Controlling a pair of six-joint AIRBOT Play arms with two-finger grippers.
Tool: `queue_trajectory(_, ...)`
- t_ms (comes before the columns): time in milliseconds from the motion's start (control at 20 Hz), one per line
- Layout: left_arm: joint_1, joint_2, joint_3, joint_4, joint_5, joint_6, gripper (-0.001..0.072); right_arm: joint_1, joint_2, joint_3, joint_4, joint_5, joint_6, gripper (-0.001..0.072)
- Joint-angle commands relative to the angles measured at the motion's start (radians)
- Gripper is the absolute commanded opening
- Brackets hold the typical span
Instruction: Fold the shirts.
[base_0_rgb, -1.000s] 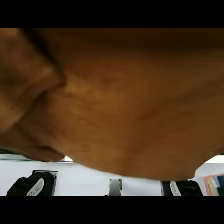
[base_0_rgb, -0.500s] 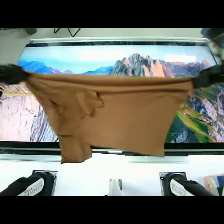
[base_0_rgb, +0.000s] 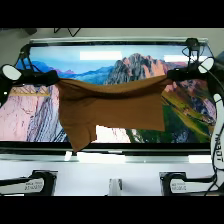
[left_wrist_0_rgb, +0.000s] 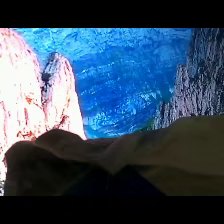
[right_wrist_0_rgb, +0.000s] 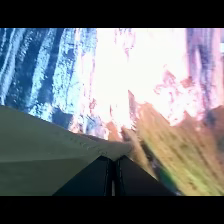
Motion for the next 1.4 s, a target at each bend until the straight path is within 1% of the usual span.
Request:
queue_trajectory(0, -0.020, -0.101, -0.004, -0.077, 0.017, 0.000, 0.0041, 0.002, -0.084, 0.000, 0.113, 0.001, 0.027, 0.0028)
queue_trajectory(50, -0.032, -0.118, -0.004, -0.085, -0.013, 0.000, 0.0101, 0.002, -0.100, 0.000, 0.127, 0.031, 0.027, 0.0075)
queue_trajectory(100, -0.039, -0.126, -0.004, -0.083, -0.046, 0.000, 0.0289, 0.002, -0.105, 0.000, 0.131, 0.051, 0.027, 0.0212)
queue_trajectory(150, -0.034, -0.126, 0.000, -0.079, -0.090, 0.001, 0.0547, -0.002, -0.098, 0.000, 0.132, 0.064, 0.017, 0.0417)
queue_trajectory(200, -0.016, -0.123, 0.020, -0.048, -0.156, 0.001, 0.0668, -0.013, -0.079, 0.000, 0.128, 0.092, -0.024, 0.0561)
queue_trajectory(250, 0.015, -0.122, 0.058, 0.021, -0.259, 0.001, 0.0673, -0.035, -0.053, 0.000, 0.121, 0.138, -0.095, 0.0610)
queue_trajectory(300, 0.055, -0.122, 0.098, 0.103, -0.375, 0.001, 0.0670, -0.071, -0.030, 0.000, 0.109, 0.205, -0.137, 0.0617)
queue_trajectory(350, 0.098, -0.122, 0.128, 0.161, -0.481, 0.005, 0.0614, -0.117, -0.016, 0.000, 0.111, 0.285, -0.173, 0.0616)
queue_trajectory(400, 0.146, -0.120, 0.140, 0.168, -0.579, 0.027, 0.0528, -0.168, -0.011, 0.000, 0.112, 0.389, -0.205, 0.0610)
queue_trajectory(450, 0.196, -0.119, 0.128, 0.145, -0.668, 0.030, 0.0509, -0.211, -0.011, -0.002, 0.112, 0.496, -0.231, 0.0574)
queue_trajectory(500, 0.234, -0.119, 0.095, 0.112, -0.723, 0.030, 0.0510, -0.245, -0.011, -0.013, 0.108, 0.575, -0.262, 0.0520)
queue_trajectory(550, 0.266, -0.116, 0.038, 0.063, -0.741, 0.031, 0.0517, -0.266, -0.011, -0.035, 0.109, 0.633, -0.286, 0.0513)
queue_trajectory(650, 0.291, -0.116, -0.098, -0.032, -0.726, 0.083, 0.0525, -0.275, -0.011, -0.083, 0.109, 0.688, -0.320, 0.0518)
queue_trajectory(750, 0.286, -0.116, -0.217, -0.103, -0.657, 0.125, 0.0525, -0.273, -0.011, -0.127, 0.123, 0.692, -0.322, 0.0560)
queue_trajectory(850, 0.275, -0.116, -0.291, -0.145, -0.571, 0.128, 0.0525, -0.273, -0.011, -0.144, 0.132, 0.685, -0.322, 0.0558)
queue_trajectory(1100, 0.249, -0.121, -0.330, -0.138, -0.428, 0.129, 0.0527, -0.273, -0.011, -0.144, 0.132, 0.681, -0.322, 0.0555)
queue_trajectory(1200, 0.251, -0.121, -0.325, -0.129, -0.419, 0.162, 0.0526, -0.273, -0.011, -0.144, 0.132, 0.683, -0.323, 0.0554)
queue_trajectory(1350, 0.253, -0.122, -0.328, -0.083, -0.419, 0.162, 0.0526, -0.273, -0.011, -0.144, 0.132, 0.678, -0.323, 0.0546)
